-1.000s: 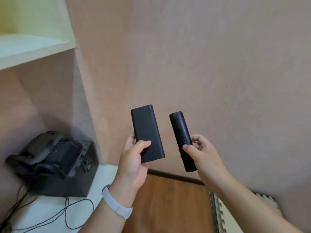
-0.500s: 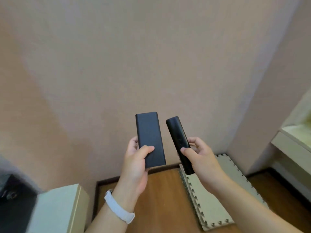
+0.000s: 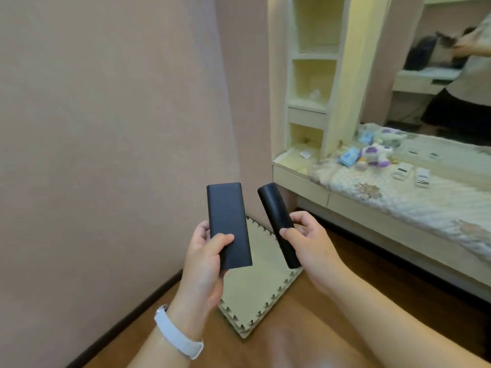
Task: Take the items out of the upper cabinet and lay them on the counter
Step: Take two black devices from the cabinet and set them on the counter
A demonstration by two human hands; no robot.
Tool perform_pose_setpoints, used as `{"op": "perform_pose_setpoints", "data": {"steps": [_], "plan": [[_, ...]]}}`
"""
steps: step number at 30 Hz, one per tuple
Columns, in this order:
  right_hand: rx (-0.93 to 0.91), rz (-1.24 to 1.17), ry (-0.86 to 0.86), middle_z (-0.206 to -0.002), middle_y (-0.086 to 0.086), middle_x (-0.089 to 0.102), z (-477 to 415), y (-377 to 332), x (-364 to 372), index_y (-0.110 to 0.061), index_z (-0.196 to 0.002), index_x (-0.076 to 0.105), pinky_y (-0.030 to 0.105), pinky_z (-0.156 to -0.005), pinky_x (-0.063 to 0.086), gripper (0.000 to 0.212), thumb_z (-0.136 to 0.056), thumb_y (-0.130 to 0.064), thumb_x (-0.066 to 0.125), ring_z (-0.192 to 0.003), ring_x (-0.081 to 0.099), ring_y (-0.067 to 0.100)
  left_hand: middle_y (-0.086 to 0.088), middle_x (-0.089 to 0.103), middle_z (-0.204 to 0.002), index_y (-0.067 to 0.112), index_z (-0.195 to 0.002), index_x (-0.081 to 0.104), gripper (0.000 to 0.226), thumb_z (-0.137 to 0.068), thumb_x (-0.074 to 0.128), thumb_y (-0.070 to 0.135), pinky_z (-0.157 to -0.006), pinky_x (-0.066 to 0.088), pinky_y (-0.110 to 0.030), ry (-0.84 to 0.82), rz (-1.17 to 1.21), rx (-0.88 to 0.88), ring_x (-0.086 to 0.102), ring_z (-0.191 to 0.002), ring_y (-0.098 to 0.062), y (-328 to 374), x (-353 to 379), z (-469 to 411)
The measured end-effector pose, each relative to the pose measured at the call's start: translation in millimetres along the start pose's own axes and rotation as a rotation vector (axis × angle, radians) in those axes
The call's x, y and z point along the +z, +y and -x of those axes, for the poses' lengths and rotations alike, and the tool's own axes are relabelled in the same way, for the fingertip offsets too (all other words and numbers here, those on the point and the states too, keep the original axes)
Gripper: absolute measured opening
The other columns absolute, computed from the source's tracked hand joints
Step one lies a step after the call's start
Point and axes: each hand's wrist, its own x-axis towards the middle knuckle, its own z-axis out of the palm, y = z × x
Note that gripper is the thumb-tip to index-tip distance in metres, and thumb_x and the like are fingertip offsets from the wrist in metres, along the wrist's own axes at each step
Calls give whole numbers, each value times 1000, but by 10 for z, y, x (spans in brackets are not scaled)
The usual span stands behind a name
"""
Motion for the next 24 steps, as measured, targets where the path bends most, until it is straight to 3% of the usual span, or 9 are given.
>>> {"op": "perform_pose_setpoints", "data": {"steps": [3, 7, 10, 13, 18, 21, 24], "plan": [[-14, -36, 96, -74, -2, 72, -25, -18, -476, -21, -98, 59, 25, -56, 49, 10, -95, -12, 57, -64, 66, 9, -8, 70, -102, 17, -106, 58, 25, -88, 53, -1, -67, 54, -37, -98, -45, -37, 67, -85, -21, -111, 482, -124], [15, -82, 259, -70, -4, 71, -70, 21, -1013, -18, -100, 59, 15, -48, 46, 10, -96, -9, 55, -57, 63, 3, -4, 69, -97, 19, -102, 60, 27, -88, 53, -2, -62, 52, -34, -226, -91, -65, 65, -80, -17, -293, 1069, -378], [57, -60, 387, -82, 8, 72, -141, 89, -1355, -24, -96, 62, 25, -61, 47, 10, -94, -15, 58, -67, 63, 12, -3, 69, -96, 20, -102, 60, 28, -87, 53, -2, -59, 52, -32, -324, -86, -121, 65, -77, -16, -488, 1482, -597], [80, -42, 517, -84, 4, 74, -311, 137, -1709, -27, -96, 63, 35, -70, 48, 11, -93, -17, 60, -79, 65, 23, -7, 68, -99, 20, -101, 61, 27, -87, 54, -2, -65, 51, -36, -403, -83, -197, 63, -83, -22, -683, 1912, -874], [103, -34, 682, -88, 7, 73, -688, 114, -2167, -29, -98, 60, 32, -65, 45, 14, -94, -16, 58, -72, 63, 18, -5, 67, -94, 19, -103, 59, 24, -88, 54, 0, -56, 52, -32, -498, -48, -286, 65, -75, -18, -835, 2583, -1463], [133, -15, 751, -91, 4, 71, -1032, 11, -2414, -34, -97, 58, 34, -65, 48, 17, -95, -18, 58, -75, 65, 21, -9, 66, -105, 19, -110, 58, 28, -88, 55, 2, -69, 51, -38, -554, -23, -337, 64, -88, -23, -868, 2935, -1888], [124, 11, 818, -97, 4, 68, -1407, -69, -2674, -34, -98, 57, 38, -70, 47, 16, -96, -18, 58, -86, 63, 27, -12, 64, -112, 19, -117, 56, 33, -88, 56, 2, -70, 54, -39, -607, -12, -381, 64, -96, -27, -951, 3244, -2273]]}}
